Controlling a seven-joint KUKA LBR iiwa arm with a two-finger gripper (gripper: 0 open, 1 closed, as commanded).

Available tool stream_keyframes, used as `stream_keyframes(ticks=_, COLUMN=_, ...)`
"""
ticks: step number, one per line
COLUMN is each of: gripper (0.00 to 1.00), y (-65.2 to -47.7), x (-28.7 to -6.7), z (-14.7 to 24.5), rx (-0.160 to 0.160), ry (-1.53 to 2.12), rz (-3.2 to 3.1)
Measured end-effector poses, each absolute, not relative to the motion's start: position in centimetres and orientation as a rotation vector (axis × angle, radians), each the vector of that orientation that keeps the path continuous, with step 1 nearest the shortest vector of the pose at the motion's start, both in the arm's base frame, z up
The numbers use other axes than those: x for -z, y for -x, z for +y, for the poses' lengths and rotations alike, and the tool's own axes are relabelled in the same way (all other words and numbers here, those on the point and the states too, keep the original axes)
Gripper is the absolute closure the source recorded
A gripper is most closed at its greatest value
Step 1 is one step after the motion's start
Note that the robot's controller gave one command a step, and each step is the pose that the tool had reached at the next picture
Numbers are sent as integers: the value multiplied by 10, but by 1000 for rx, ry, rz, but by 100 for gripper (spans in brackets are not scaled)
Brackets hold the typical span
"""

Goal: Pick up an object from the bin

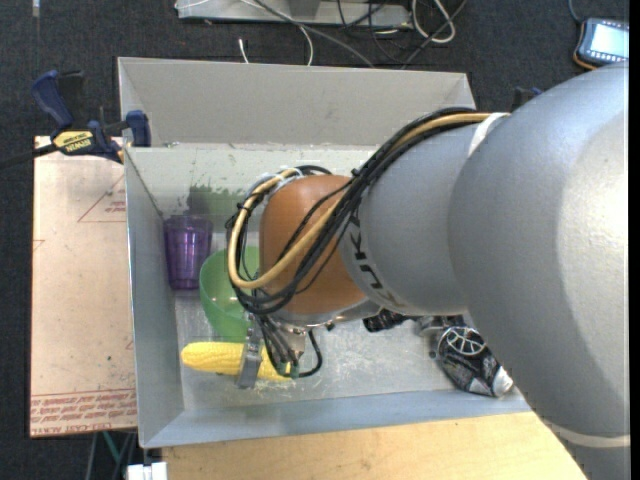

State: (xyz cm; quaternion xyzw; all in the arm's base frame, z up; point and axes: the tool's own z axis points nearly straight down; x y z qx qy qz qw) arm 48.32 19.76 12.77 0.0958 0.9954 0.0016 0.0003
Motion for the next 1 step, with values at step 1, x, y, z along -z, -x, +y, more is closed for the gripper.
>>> stream_keyframes(ticks=1, gripper=100, y=-484, x=-151, z=198, rx=-7, ry=-299, rz=3124)
